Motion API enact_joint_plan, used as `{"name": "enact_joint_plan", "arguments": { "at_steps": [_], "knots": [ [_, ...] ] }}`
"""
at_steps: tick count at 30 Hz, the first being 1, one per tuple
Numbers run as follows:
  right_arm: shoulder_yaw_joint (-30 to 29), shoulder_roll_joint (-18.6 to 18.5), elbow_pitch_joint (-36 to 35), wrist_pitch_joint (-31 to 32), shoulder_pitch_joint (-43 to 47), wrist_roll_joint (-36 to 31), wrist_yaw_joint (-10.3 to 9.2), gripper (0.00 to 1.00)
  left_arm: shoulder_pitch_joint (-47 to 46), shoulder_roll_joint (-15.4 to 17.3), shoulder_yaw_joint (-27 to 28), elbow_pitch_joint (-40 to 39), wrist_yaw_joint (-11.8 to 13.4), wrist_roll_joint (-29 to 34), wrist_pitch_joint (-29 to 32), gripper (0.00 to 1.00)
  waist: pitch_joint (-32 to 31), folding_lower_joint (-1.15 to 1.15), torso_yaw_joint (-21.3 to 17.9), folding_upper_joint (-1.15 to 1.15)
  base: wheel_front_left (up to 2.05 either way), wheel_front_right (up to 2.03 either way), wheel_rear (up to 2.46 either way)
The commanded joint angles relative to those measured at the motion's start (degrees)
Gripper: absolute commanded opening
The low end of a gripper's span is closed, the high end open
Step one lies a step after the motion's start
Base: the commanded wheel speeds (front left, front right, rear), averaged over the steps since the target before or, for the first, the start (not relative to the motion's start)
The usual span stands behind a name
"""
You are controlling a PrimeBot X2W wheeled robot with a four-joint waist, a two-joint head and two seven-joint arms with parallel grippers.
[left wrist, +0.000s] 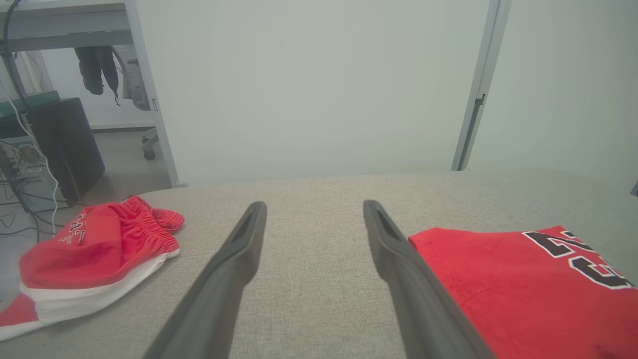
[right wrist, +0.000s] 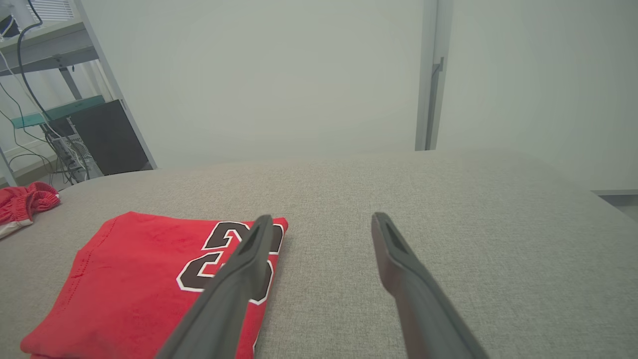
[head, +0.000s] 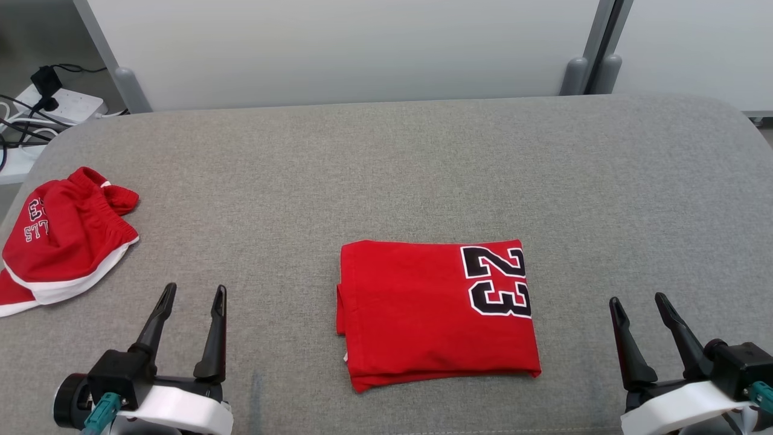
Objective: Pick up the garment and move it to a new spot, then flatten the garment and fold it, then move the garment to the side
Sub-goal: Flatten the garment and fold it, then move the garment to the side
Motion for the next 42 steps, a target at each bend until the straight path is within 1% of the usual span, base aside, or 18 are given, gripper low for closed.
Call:
{"name": "enact_joint_plan", "arguments": {
  "at_steps": [1,10,18,22,26,31,35,42],
  "knots": [
    [1.1,-0.7,-1.3,-0.8,-0.8,-0.1,0.01,1.00,-1.3,1.3,1.8,-1.8,0.6,0.2,-0.2,1.00,0.1,0.00,-0.1,0.00,0.00,0.00,0.00],
    [2.1,-1.1,-0.8,-0.8,-1.6,0.3,0.01,1.00,-1.2,1.5,1.3,-2.5,1.3,0.1,0.0,1.00,0.3,0.00,-0.2,0.00,0.00,0.00,0.00],
    [4.4,-2.5,0.9,-0.8,-3.3,1.7,0.01,1.00,-1.6,1.7,0.6,-3.2,1.6,0.2,0.1,1.00,1.2,0.00,0.6,0.00,0.00,0.00,0.00],
    [6.4,-4.2,4.7,2.3,-6.5,5.3,0.01,1.00,-2.2,1.8,0.1,-3.6,1.7,0.3,0.1,1.00,2.4,0.00,1.6,0.00,0.00,0.00,0.00],
    [10.4,-6.7,8.2,6.6,-10.4,9.5,0.01,1.00,-2.7,1.6,-0.5,-3.9,1.8,0.3,0.0,1.00,3.7,0.00,3.3,0.00,0.00,0.00,0.00],
    [15.3,-9.2,12.1,10.2,-13.9,14.4,0.01,1.00,-3.5,1.1,-1.3,-4.1,2.0,0.2,-0.2,1.00,5.4,0.00,5.9,0.00,0.00,0.00,0.00],
    [18.8,-10.4,14.4,11.9,-16.6,18.1,0.01,1.00,-4.3,1.0,-1.7,-3.9,2.1,0.1,-0.3,1.00,6.8,0.00,7.6,0.00,0.00,0.00,0.00],
    [22.6,-10.8,19.3,14.3,-21.0,24.2,0.01,1.00,-5.6,0.9,-1.9,-3.6,2.1,0.0,-0.6,1.00,8.6,0.00,9.9,0.00,0.00,0.00,0.00]
  ]
}}
